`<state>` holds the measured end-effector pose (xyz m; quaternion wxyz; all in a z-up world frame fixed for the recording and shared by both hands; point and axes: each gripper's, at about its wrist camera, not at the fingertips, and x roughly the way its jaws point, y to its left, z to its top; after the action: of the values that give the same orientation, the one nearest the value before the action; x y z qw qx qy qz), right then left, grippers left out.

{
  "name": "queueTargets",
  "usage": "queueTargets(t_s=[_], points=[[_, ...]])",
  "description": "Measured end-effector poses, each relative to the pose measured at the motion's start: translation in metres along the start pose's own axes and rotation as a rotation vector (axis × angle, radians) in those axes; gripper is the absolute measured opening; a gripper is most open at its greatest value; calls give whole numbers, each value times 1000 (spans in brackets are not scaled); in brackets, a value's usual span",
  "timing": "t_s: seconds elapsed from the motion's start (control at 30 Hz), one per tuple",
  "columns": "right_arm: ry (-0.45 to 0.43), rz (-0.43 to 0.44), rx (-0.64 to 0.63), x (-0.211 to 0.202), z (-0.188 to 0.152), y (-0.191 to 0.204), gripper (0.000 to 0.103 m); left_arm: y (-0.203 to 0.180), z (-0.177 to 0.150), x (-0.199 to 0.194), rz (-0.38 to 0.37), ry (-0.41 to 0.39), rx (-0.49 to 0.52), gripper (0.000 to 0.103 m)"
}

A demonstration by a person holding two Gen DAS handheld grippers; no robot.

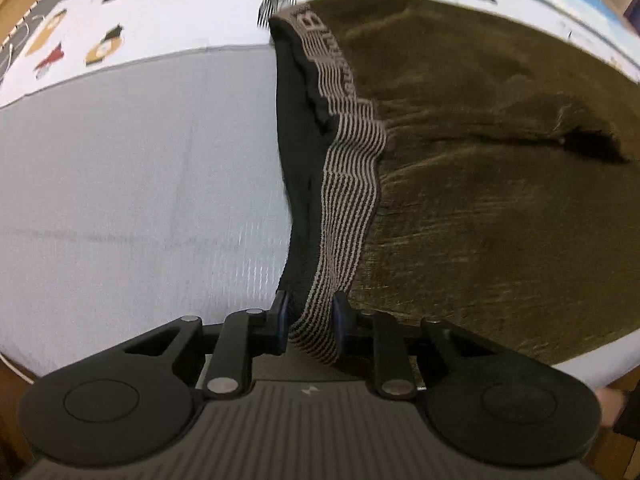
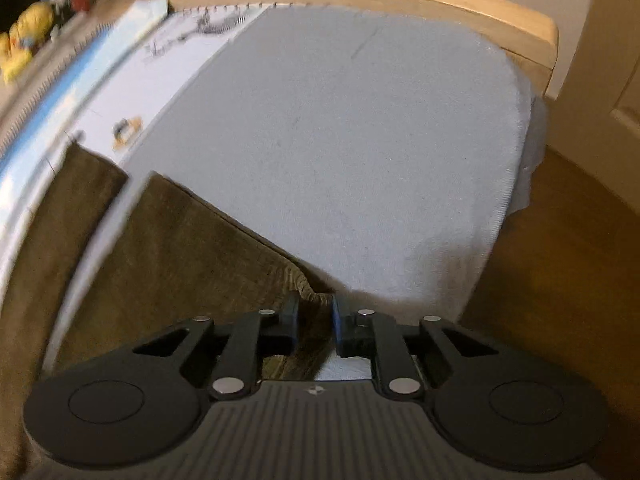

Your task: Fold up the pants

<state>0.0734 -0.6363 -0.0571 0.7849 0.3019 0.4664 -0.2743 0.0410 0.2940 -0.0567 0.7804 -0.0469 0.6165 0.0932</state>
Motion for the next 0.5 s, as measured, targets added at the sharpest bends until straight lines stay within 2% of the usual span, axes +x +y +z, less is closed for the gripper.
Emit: queueTargets(t_s=[0.13,0.23,0.37,0.5], points=[[-4,11,-1,-4,0,-1,21,-1,4,-1,23,0,-12,24],[-2,-5,-27,-3,-2,-1,15,-8,4,-1,45,-19,17,24],[-31,-26,34,-8,1,-7,13,-8,2,-2,23,-13,19,25],[-40,-43,28,-4,-1,-1,14,0,0,-2,10,-8,4,25]])
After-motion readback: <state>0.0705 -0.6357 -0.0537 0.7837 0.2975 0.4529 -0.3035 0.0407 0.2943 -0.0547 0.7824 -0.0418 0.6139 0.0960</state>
